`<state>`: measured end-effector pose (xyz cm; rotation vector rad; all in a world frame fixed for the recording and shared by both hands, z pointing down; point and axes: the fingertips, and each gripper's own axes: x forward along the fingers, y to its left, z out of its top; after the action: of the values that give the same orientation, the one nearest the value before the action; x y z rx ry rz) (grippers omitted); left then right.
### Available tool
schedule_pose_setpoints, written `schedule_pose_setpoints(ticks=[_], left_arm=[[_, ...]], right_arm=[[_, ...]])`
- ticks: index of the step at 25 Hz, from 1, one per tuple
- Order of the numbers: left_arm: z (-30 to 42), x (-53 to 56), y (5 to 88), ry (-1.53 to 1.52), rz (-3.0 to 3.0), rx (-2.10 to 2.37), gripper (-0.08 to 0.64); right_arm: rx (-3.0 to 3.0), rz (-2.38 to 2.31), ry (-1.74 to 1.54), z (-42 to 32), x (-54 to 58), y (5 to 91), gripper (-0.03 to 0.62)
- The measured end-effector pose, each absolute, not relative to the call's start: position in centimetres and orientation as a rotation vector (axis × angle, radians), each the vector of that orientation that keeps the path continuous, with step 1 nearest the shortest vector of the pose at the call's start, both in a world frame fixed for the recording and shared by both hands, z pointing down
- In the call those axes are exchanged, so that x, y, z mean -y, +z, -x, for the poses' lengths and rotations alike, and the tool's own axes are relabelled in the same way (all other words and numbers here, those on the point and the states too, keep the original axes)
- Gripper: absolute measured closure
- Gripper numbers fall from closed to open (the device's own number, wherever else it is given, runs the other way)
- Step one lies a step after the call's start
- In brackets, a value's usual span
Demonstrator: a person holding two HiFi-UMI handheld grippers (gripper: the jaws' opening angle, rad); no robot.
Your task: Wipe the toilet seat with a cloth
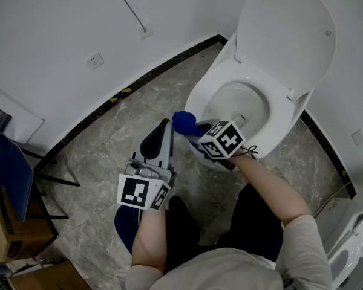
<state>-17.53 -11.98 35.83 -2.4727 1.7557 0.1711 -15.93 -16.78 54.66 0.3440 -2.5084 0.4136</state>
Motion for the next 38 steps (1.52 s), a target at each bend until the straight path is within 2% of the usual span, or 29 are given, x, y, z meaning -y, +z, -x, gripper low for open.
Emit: schedule_pose_setpoints(ticks=[17,38], left_arm=[[16.4,13.0,36.2,0.163,2.51,-1.697,0.552],[15.7,13.2,36.2,0.172,2.539,-1.665,0.552]], right_arm=[[2.463,-0.338,0.359,14.1,14.9,54.8,0.529],[2.38,-0.362,0.112,12.8,13.1,54.7,0.529]])
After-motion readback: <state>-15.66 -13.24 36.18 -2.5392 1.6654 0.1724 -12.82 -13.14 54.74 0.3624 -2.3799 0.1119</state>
